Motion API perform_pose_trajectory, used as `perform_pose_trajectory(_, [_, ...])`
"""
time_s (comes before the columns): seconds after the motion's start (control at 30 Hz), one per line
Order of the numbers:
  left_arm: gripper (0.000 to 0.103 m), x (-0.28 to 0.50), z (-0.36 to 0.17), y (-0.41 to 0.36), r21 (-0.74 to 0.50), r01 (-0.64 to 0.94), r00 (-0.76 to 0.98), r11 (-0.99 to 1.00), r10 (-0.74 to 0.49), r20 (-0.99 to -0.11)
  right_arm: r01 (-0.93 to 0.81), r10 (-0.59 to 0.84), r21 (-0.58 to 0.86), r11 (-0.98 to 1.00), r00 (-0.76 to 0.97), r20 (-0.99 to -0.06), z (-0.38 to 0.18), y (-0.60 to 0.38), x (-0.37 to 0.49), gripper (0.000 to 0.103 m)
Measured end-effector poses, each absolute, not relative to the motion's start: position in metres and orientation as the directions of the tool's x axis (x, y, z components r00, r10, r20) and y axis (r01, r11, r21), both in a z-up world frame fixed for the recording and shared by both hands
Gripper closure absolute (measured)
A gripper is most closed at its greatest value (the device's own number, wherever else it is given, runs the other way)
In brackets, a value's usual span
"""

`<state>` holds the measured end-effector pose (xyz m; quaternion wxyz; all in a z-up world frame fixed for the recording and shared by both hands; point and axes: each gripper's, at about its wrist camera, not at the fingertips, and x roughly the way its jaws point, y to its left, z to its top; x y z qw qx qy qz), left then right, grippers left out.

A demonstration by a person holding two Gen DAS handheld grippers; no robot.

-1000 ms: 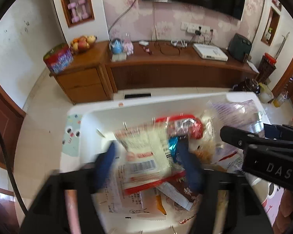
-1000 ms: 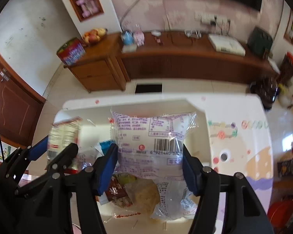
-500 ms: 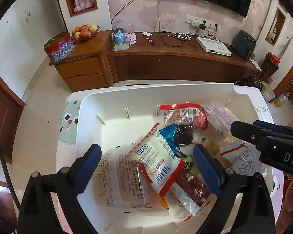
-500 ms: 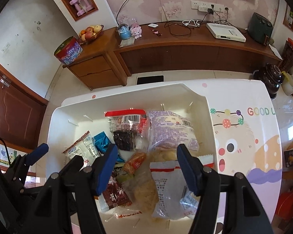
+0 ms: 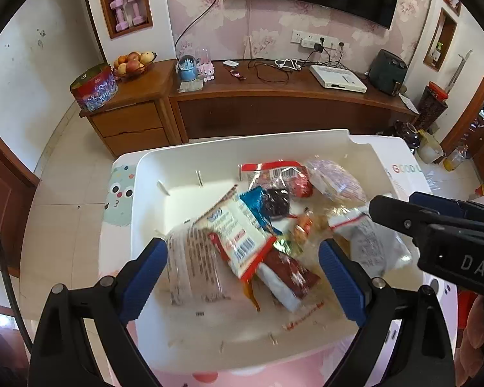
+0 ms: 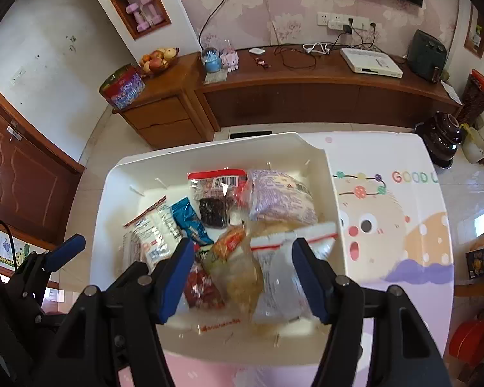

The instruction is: Organize snacks

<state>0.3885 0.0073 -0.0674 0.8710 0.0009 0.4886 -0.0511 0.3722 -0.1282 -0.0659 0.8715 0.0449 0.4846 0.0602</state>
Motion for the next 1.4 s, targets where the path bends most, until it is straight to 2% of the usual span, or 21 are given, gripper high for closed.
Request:
perform_pose_trajectory(0.23, [0.009, 0.329, -0.044, 0.007, -0.07, 0.094, 0.544, 0.993, -0.11, -0.832, -0.072, 0.14, 0.121, 0.99, 0.583, -0.801, -0.047, -0.138, 0.307, 0.039])
perform_pose_trajectory(0.57, [0.009, 0.19, -0.03, 0.001, -0.098, 0.079, 0.586, 0.992, -0.126, -0.8, -0.079, 0.167, 0.152, 0.985, 0.64, -0.75, -0.056, -0.163, 0.178, 0.04])
perform_pose_trajectory(0.83, [0.009, 0.102, -0.016, -0.007, -0.075, 0.032, 0.648, 0.997, -0.078, -0.758, -0.124, 0.174, 0.123, 0.985, 0.685, -0.707, -0.055, -0.16, 0.08, 0.04])
perform_pose_trajectory(1.17, [0.008, 0.041, -0.006, -0.019, -0.051, 0.028, 0.68, 0.998, -0.056, -0.731, -0.133, 0.169, 0.105, 0.986, 0.729, -0.663, -0.056, -0.164, 0.01, 0.039])
perform_pose_trajectory(1.4, [0.008, 0.027, -0.009, -0.021, -0.076, 0.037, 0.665, 0.996, -0.081, -0.743, -0.123, 0.153, 0.092, 0.988, 0.758, -0.633, -0.054, -0.168, -0.014, 0.039])
